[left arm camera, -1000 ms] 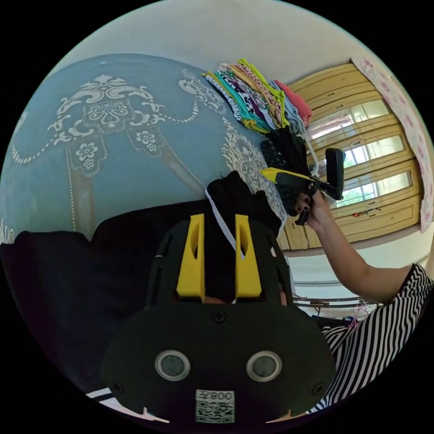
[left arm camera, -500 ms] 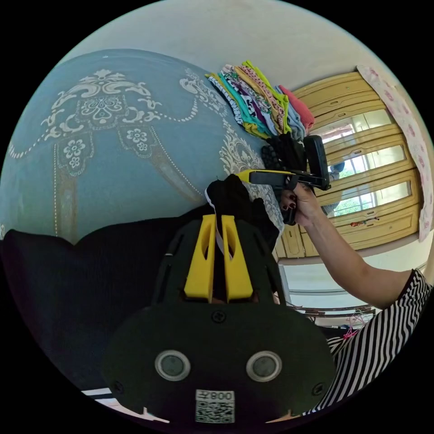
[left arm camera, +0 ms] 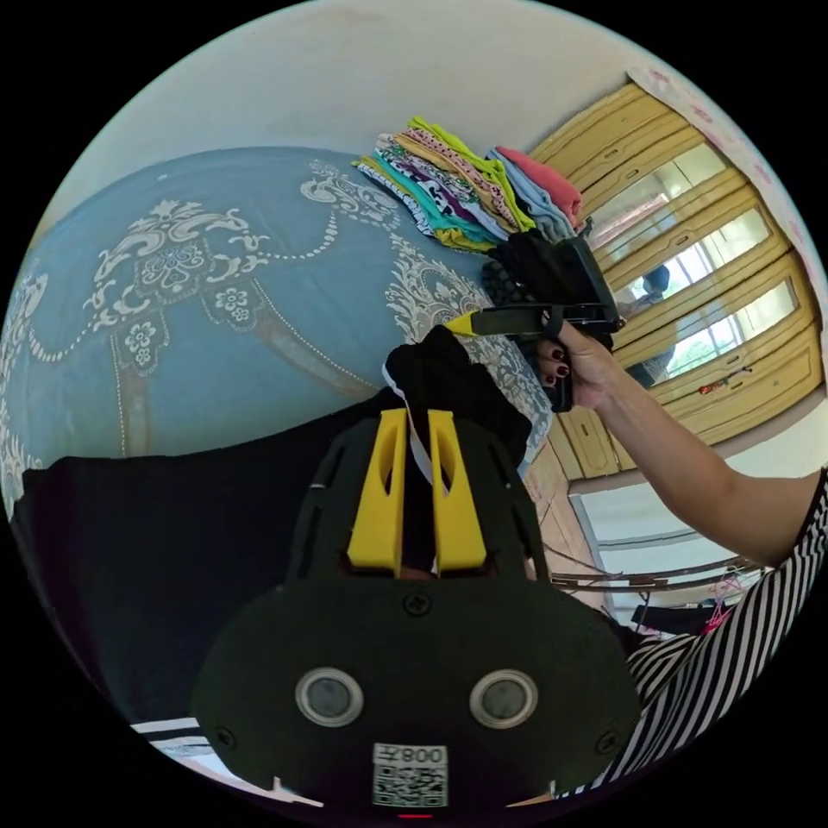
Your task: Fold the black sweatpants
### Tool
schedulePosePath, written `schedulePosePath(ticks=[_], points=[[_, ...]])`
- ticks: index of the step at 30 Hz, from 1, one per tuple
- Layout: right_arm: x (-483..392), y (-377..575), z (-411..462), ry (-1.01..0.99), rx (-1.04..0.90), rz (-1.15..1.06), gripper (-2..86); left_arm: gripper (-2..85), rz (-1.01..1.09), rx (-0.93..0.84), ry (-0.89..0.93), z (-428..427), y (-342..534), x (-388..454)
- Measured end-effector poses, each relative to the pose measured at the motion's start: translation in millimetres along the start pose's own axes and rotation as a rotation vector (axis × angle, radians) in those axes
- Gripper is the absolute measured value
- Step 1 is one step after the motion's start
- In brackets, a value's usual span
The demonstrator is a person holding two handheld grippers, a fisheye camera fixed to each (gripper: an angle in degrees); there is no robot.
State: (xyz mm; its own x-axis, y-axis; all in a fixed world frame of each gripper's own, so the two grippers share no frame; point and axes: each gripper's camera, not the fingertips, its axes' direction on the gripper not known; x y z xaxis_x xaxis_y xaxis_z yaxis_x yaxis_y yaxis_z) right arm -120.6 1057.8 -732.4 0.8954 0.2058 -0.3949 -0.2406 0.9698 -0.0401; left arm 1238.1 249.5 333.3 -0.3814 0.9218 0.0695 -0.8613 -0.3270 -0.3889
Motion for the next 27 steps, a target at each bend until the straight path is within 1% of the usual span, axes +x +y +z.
schedulePosePath(ticks=[3,7,9,13,14,17,19,21,24,27], points=[[4.6,-6.1,0.8,0.033,-0.031,-0.005,1.1,5.5,-0.036,0.005,0.005,10.3,-4.9,3.6],[5.6,-12.2,2.5,0.073,-0.09,-0.039,0.5,3.6,-0.06,0.03,-0.003,17.3,-10.2,15.0],[3.7,-11.0,-2.9,0.07,-0.07,-0.072,0.4,3.3,-0.042,0.062,-0.004,14.0,-10.1,26.3],[8.6,5.1,-32.3,-0.122,0.075,-0.141,0.3,3.3,0.039,0.145,-0.013,3.7,-5.7,62.0],[15.2,12.4,-40.1,-0.179,0.113,-0.134,0.3,3.3,0.058,0.151,-0.018,3.7,-5.0,68.5],[36.7,34.2,-51.8,-0.235,0.163,-0.072,0.5,4.2,0.167,0.133,-0.075,15.0,-1.9,102.4],[50.3,48.8,-55.2,-0.231,0.174,-0.016,0.7,5.5,0.232,0.085,-0.136,32.2,-0.2,124.5],[61.5,63.0,-57.7,-0.228,0.188,0.036,1.1,6.0,0.243,0.067,-0.188,43.0,0.9,134.5],[68.8,82.5,-61.7,-0.195,0.205,0.09,2.3,6.5,0.219,0.039,-0.175,53.9,-0.4,142.0],[54.5,99.5,-62.9,-0.122,0.219,0.083,4.3,6.7,0.219,0.041,-0.17,57.7,-2.0,152.0]])
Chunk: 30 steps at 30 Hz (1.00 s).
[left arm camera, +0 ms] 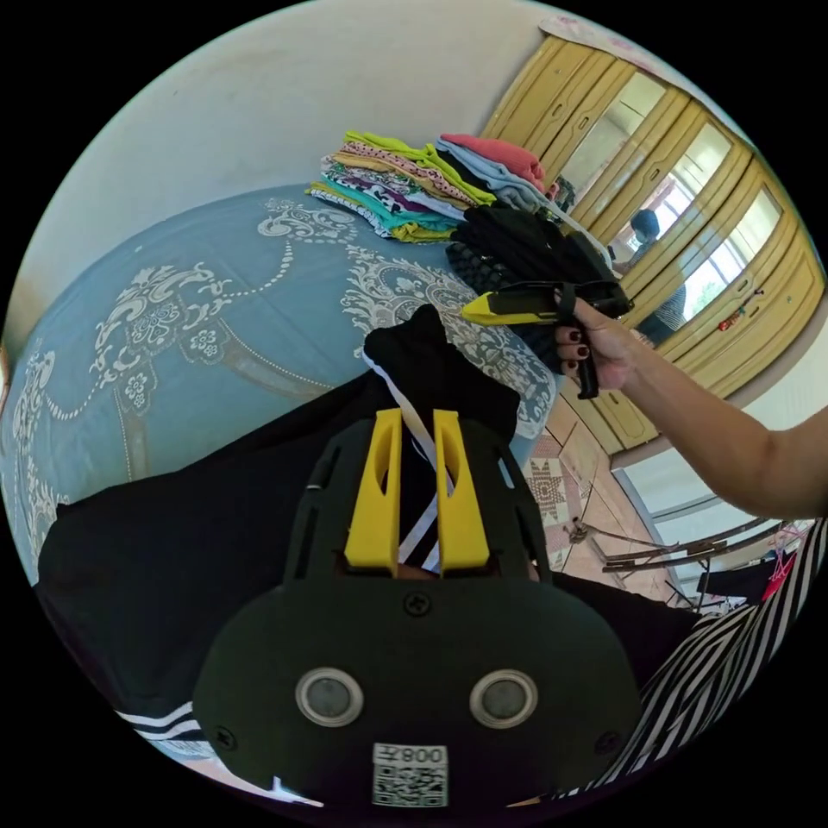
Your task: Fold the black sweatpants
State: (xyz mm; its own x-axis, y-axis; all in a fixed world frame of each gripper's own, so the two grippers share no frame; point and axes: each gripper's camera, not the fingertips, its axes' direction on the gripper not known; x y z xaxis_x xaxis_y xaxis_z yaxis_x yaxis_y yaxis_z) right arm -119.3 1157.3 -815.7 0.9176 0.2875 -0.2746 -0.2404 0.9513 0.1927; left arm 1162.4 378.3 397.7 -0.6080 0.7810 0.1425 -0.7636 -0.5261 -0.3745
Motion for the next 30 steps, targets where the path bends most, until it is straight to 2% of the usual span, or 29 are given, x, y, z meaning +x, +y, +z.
schedulePosePath(ticks=[4,9,16,21,24,26,30], points=[[-40.6,24.7,12.4,0.124,0.019,-0.067,7.7,6.9,0.039,-0.018,-0.046,5.3,-6.8,21.5],[-70.7,32.3,54.2,0.317,-0.079,-0.157,8.9,7.3,0.143,-0.054,-0.134,10.6,-14.5,49.2],[-49.2,40.5,81.6,0.467,-0.209,-0.137,2.0,7.1,0.318,-0.086,-0.258,5.2,-25.8,75.0],[-24.8,64.6,35.7,0.315,-0.014,-0.084,0.7,6.4,0.266,-0.101,-0.31,-5.1,-30.6,48.7],[1.7,88.7,0.9,0.133,0.159,0.0,0.4,3.3,0.208,-0.214,-0.391,5.0,-33.7,20.7],[30.4,115.3,-21.3,-0.003,0.281,0.113,0.3,2.2,0.152,-0.22,-0.454,1.8,-35.0,4.8],[72.8,157.6,-29.8,-0.102,0.352,0.289,0.2,2.8,0.081,-0.144,-0.333,-19.6,-46.6,-10.5]])
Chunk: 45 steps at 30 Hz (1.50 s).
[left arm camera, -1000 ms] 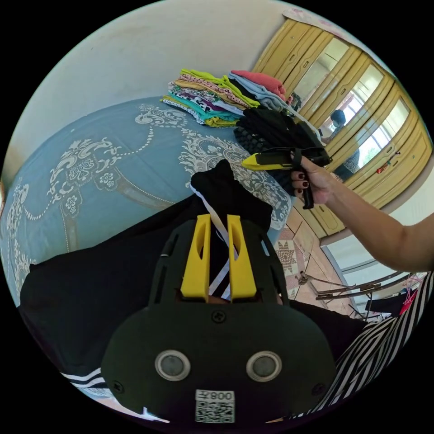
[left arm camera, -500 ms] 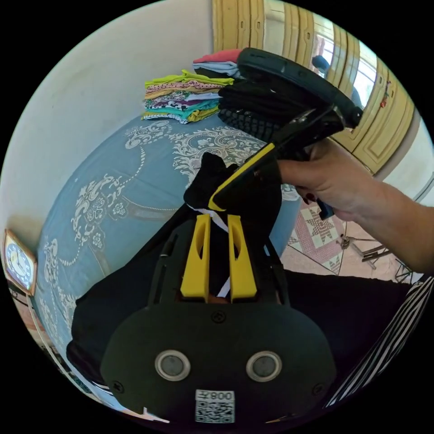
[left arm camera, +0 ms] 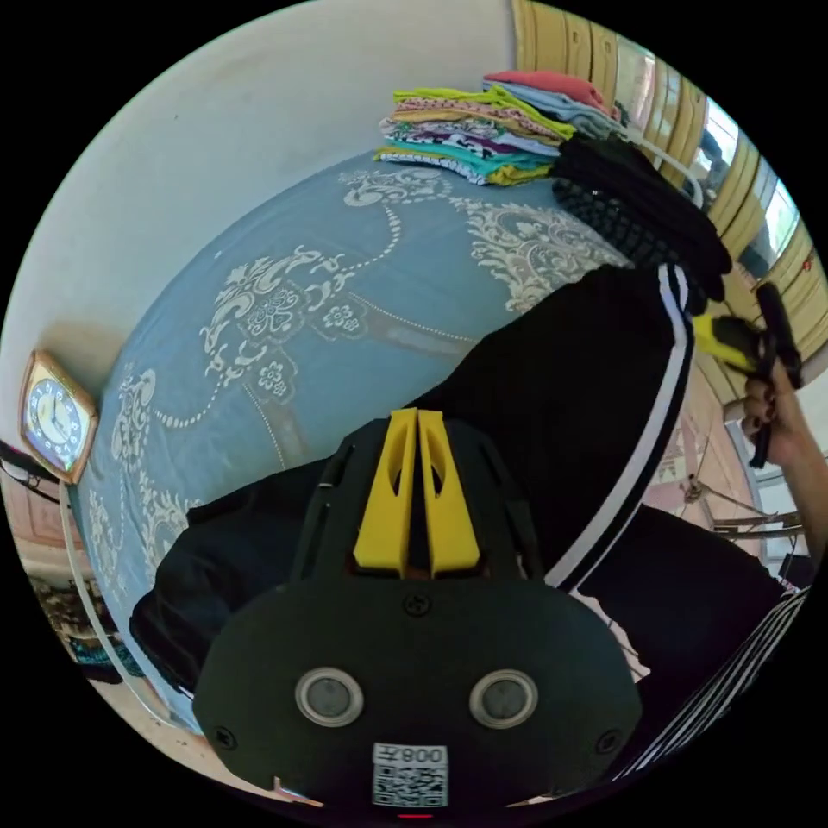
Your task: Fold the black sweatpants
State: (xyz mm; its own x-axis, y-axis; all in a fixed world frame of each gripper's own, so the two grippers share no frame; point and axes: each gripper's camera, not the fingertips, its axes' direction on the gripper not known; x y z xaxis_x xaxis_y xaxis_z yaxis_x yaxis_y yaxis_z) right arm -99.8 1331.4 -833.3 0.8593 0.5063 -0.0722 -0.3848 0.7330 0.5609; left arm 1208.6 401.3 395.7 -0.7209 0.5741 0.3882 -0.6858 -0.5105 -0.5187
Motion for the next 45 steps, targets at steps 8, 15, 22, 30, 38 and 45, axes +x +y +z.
schedulePosePath(ticks=[8,15,22,30,38,45], points=[[56.7,16.6,0.2,-0.039,0.03,0.16,0.3,7.5,0.209,-0.097,0.072,22.9,-51.7,26.9],[68.0,14.9,1.9,-0.133,0.048,0.155,0.3,3.4,0.185,-0.036,0.134,-5.5,-45.4,-18.5],[76.7,16.5,31.0,-0.109,-0.015,0.153,0.4,3.4,0.134,-0.106,0.139,-2.7,-26.1,-73.1],[76.3,18.2,37.5,-0.136,-0.017,0.157,0.7,6.7,0.029,-0.015,0.208,-30.3,6.2,-137.1],[4.0,-1.2,71.8,-0.009,-0.137,-0.106,3.5,7.9,-0.369,0.143,0.22,-98.4,137.8,-277.3],[-75.4,-36.3,211.9,0.037,-0.409,-0.423,3.4,8.7,-0.489,0.017,0.013,-118.6,193.6,-408.0]])
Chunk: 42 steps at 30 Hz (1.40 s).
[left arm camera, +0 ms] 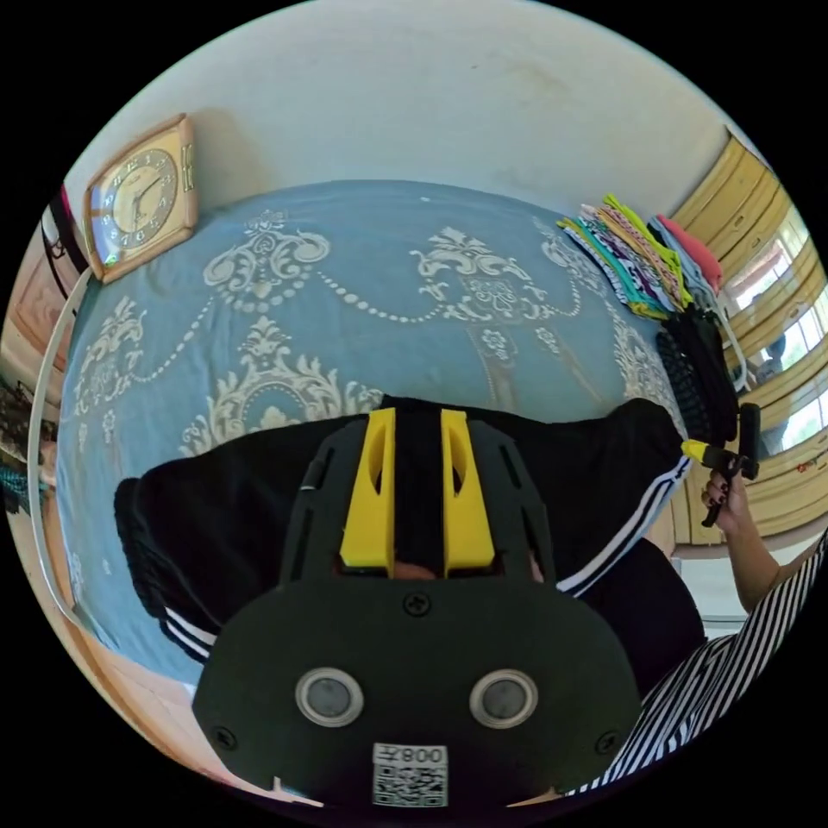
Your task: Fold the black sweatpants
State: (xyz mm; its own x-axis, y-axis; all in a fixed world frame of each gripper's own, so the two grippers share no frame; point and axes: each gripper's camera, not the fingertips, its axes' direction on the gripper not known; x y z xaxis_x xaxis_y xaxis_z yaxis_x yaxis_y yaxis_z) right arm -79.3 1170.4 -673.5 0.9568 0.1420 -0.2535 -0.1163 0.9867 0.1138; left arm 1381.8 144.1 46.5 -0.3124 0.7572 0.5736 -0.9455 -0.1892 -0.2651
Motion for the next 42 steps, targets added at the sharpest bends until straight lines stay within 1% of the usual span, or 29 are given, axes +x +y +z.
schedulePosePath(ticks=[2,6,10,14,16,18,20,21,23,26,28,30,32,33,34,35,36,38,39,40,41,42], points=[[-7.2,-19.3,32.9,0.094,-0.065,-0.023,2.4,8.7,0.021,-0.055,-0.008,7.1,-12.5,-19.6],[-9.5,-28.6,67.8,0.207,-0.125,0.017,0.9,5.0,0.124,-0.282,-0.016,39.4,-23.2,-50.3],[-6.6,-32.3,93.0,0.229,-0.115,0.094,0.2,2.0,0.154,-0.192,-0.038,14.2,-19.4,-85.0],[-10.3,-43.6,122.8,0.203,-0.104,0.113,0.1,1.3,0.053,-0.113,0.023,-6.1,-16.8,-136.4],[-14.2,-50.9,135.2,0.191,-0.109,0.113,0.1,1.1,-0.026,-0.128,0.048,-1.9,-8.8,-168.5],[-18.9,-58.4,147.8,0.183,-0.114,0.112,0.1,1.0,-0.032,-0.169,0.008,5.4,1.0,-184.3],[-26.6,-67.9,164.8,0.184,-0.117,0.118,0.1,1.1,-0.068,-0.127,0.046,-3.3,11.8,-201.4],[-28.8,-70.1,169.2,0.186,-0.117,0.118,0.1,1.3,-0.069,-0.102,0.049,-12.4,20.0,-210.4],[-36.8,-78.5,186.3,0.188,-0.114,0.124,0.1,2.0,-0.064,-0.05,-0.005,-36.6,35.7,-224.3],[-46.0,-88.1,207.8,0.174,-0.098,0.146,0.2,5.1,-0.072,0.018,-0.043,-89.3,75.0,-260.8],[-55.4,-94.6,219.4,0.159,-0.085,0.155,0.3,7.6,-0.159,0.055,-0.059,-131.6,124.0,-304.6],[-73.0,-103.0,229.8,0.134,-0.053,0.123,0.5,8.9,-0.249,0.056,-0.068,-156.2,167.5,-339.4],[-106.3,-123.5,251.8,0.107,-0.035,0.016,1.1,9.9,-0.365,0.031,-0.083,-171.5,213.7,-372.3],[-115.8,-131.3,260.4,0.104,-0.039,-0.021,1.3,10.7,-0.438,0.016,-0.067,-176.9,243.6,-391.0],[-135.2,-149.8,281.6,0.095,-0.058,-0.104,2.1,11.6,-0.499,0.006,-0.033,-179.0,270.4,-406.5],[-154.3,-172.2,308.3,0.078,-0.094,-0.194,3.2,12.0,-0.529,0.001,-0.011,-178.9,282.9,-413.4],[-163.6,-184.2,323.4,0.071,-0.118,-0.237,3.9,12.8,-0.574,-0.008,0.025,-177.0,303.2,-424.9],[-198.2,-231.8,391.9,0.066,-0.217,-0.394,6.2,13.9,-0.629,-0.025,0.061,-171.3,326.2,-439.7],[-206.3,-242.8,410.2,0.074,-0.241,-0.428,6.5,14.4,-0.662,-0.031,0.09,-166.7,338.0,-449.3],[-221.5,-263.1,446.4,0.091,-0.292,-0.484,7.1,14.6,-0.689,-0.027,0.13,-162.7,347.4,-458.7],[-236.3,-281.3,483.5,0.106,-0.351,-0.538,7.7,14.6,-0.702,-0.024,0.143,-161.3,351.5,-463.0],[-242.9,-289.5,501.5,0.115,-0.379,-0.552,8.0,14.6,-0.724,-0.009,0.126,-164.0,358.4,-469.9]])
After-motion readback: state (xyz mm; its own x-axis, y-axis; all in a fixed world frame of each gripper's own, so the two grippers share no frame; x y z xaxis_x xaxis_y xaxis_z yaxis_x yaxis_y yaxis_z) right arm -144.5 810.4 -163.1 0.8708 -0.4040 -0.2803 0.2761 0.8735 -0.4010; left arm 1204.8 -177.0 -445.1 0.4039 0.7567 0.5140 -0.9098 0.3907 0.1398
